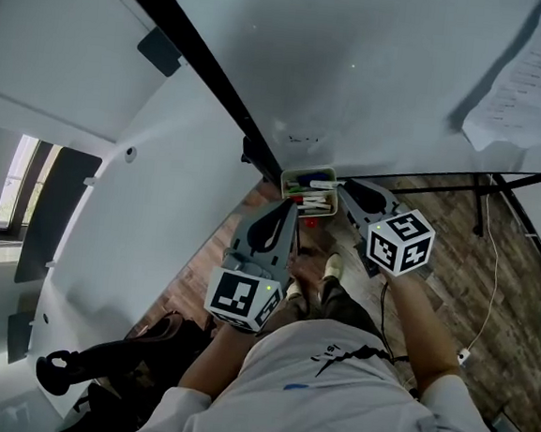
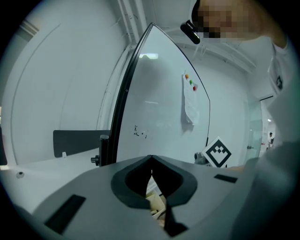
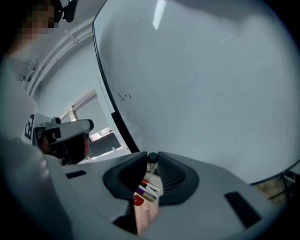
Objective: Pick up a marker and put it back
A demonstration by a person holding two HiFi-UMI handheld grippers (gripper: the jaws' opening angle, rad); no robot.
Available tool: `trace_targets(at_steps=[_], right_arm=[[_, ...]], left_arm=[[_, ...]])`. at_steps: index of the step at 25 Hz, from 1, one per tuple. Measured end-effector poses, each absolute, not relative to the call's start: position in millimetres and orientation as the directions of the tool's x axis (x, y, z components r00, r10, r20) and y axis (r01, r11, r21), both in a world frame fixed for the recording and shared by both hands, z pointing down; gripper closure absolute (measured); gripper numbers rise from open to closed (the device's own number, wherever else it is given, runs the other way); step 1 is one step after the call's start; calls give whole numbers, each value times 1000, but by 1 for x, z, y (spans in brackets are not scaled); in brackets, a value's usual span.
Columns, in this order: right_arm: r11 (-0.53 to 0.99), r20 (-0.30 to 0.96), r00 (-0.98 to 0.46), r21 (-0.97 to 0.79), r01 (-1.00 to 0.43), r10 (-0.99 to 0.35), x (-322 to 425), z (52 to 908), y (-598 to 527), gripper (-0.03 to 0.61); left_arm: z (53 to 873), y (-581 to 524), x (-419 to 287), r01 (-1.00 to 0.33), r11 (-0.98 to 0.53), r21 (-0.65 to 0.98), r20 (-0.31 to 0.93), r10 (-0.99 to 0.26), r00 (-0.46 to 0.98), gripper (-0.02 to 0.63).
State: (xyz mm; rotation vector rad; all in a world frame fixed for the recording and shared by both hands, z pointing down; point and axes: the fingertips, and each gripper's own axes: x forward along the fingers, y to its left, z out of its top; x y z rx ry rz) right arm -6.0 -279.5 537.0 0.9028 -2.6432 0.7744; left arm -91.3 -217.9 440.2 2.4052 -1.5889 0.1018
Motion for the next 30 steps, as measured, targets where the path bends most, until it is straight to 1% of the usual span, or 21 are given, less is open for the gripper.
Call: trace_targets(at_steps=[10, 17, 25, 30], right_arm=[[648, 413, -787, -450, -614, -458, -9, 573, -281, 502], [644, 424, -790, -462, -609, -443, -6, 578, -279, 494], [618, 446, -755, -439, -653, -481, 14, 577, -276, 482], [622, 429, -728, -384, -683, -534, 24, 553, -272, 482]], left_arm=[[449, -217, -89, -921, -348, 172, 223, -897, 381, 603], [450, -215, -85, -918, -354, 178, 225, -894, 388, 603], [450, -211, -75, -908, -381, 176, 224, -883, 413, 603], [446, -207, -67, -895, -414, 166, 216, -870, 442, 603]])
